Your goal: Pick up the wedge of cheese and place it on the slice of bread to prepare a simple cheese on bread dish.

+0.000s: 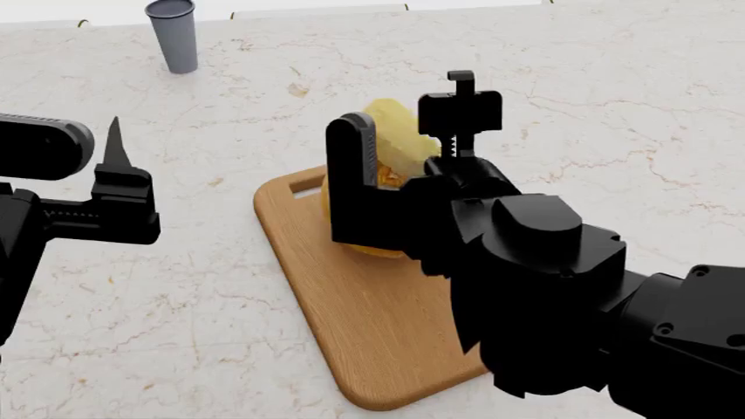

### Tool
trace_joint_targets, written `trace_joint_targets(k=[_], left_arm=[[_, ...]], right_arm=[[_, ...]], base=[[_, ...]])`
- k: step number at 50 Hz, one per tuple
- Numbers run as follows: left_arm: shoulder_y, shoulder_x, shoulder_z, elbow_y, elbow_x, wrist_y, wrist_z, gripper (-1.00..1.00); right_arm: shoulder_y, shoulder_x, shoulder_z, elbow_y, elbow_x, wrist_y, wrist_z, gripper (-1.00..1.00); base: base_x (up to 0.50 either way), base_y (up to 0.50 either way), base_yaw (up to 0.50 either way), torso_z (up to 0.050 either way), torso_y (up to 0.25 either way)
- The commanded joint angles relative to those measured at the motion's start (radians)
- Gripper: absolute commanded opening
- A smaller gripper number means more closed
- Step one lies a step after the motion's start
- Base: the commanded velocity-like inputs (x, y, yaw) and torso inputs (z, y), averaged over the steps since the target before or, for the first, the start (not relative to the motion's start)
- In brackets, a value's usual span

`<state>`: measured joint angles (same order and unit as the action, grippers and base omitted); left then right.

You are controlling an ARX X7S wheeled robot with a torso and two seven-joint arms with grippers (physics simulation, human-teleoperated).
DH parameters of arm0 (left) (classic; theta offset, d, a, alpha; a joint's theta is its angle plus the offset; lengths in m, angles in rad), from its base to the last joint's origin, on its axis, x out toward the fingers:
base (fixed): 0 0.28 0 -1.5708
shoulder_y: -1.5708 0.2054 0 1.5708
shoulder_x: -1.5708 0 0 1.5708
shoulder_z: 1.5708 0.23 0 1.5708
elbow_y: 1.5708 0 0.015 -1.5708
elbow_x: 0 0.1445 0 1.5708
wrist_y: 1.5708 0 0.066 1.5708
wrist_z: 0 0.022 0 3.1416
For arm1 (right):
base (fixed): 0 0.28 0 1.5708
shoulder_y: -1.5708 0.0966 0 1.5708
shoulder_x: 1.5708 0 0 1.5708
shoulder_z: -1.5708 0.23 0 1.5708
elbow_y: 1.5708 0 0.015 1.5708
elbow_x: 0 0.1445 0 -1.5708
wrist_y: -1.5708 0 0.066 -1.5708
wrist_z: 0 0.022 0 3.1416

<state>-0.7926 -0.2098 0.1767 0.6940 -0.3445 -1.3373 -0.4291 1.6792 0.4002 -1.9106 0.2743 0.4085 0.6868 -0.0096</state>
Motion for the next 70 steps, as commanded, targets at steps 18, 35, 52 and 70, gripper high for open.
trace_joint_targets(k=[18,35,52,70], left_arm=[[-0.001,-0.003,0.001,-0.004,-0.013,0.002,-0.013,1.00],[-0.004,-0.007,0.003,-0.006,-0.020,0.003,-0.021,1.00],[-0.006,-0.012,0.010,-0.008,-0.025,0.006,-0.029,1.00],[-0.005,-0.016,0.010,-0.003,-0.034,0.010,-0.036,1.00]], right_arm=[[0.045,0.048,-0.012,-0.091,0.003,0.078,-0.023,1.00],[0.168,0.199,0.000,-0.291,0.048,0.254,-0.016,1.00],[0.136,0.539,0.501,-0.716,0.347,0.276,0.494,1.00],[-0.316,0.644,0.836,-0.764,0.741,-0.394,0.839,1.00]], base=[[0.00,0.00,0.00,0.000,0.000],[0.00,0.00,0.00,0.000,0.000],[0.00,0.00,0.00,0.000,0.000],[0.00,0.00,0.00,0.000,0.000]])
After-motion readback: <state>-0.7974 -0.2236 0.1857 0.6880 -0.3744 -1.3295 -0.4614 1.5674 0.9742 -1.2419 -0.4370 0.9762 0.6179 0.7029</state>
